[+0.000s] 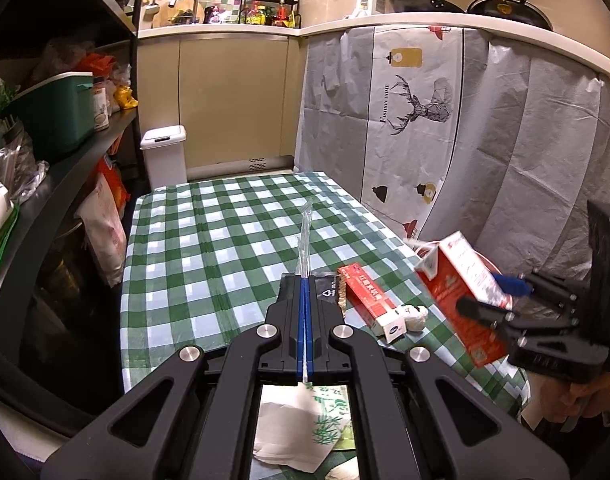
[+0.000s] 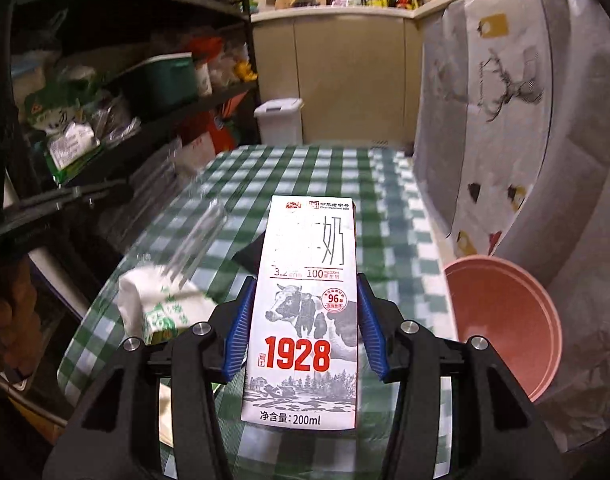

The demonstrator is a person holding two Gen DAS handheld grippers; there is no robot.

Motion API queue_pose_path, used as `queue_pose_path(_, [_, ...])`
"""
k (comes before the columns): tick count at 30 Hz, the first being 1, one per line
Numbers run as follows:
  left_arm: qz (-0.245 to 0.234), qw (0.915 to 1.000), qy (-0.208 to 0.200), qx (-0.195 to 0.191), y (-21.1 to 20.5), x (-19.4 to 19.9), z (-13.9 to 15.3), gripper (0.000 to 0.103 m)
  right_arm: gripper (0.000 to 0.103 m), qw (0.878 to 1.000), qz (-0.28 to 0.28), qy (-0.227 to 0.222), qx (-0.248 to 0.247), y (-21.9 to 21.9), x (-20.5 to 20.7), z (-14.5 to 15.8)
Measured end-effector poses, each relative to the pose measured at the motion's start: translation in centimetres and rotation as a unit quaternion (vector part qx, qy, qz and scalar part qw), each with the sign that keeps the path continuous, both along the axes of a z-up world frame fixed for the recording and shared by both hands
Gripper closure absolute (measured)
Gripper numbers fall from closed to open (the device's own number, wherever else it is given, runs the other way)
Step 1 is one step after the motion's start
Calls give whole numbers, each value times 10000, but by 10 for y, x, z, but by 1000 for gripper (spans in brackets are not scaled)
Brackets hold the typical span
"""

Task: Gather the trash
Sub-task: 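Carry the straw with the left gripper while the right gripper carries the carton over the pink bin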

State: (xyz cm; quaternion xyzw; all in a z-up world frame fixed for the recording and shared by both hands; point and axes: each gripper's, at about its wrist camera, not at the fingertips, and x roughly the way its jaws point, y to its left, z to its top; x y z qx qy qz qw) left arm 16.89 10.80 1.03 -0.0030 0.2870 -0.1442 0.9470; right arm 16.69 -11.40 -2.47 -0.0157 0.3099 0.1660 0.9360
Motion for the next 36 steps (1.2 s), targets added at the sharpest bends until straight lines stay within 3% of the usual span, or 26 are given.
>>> queue_pose_path(11, [-160, 9997, -120, -148, -38, 6, 16, 103, 54, 9969, -488, -623, 8, -51, 6, 57])
queue_pose_path(19, [-396, 9990, -136, -144, -83, 14, 22, 103, 54, 9910, -976, -906, -119, -122, 19, 87])
queue_pose_path(27, [-583, 9982, -89, -128, -129, 26, 21, 103, 54, 9857, -1456, -846, -94, -180, 26, 75])
queue_pose_path(36, [-952, 9954, 25, -146, -180, 38, 11, 103, 54, 9834, -1707, -605, -107, -209, 32, 53])
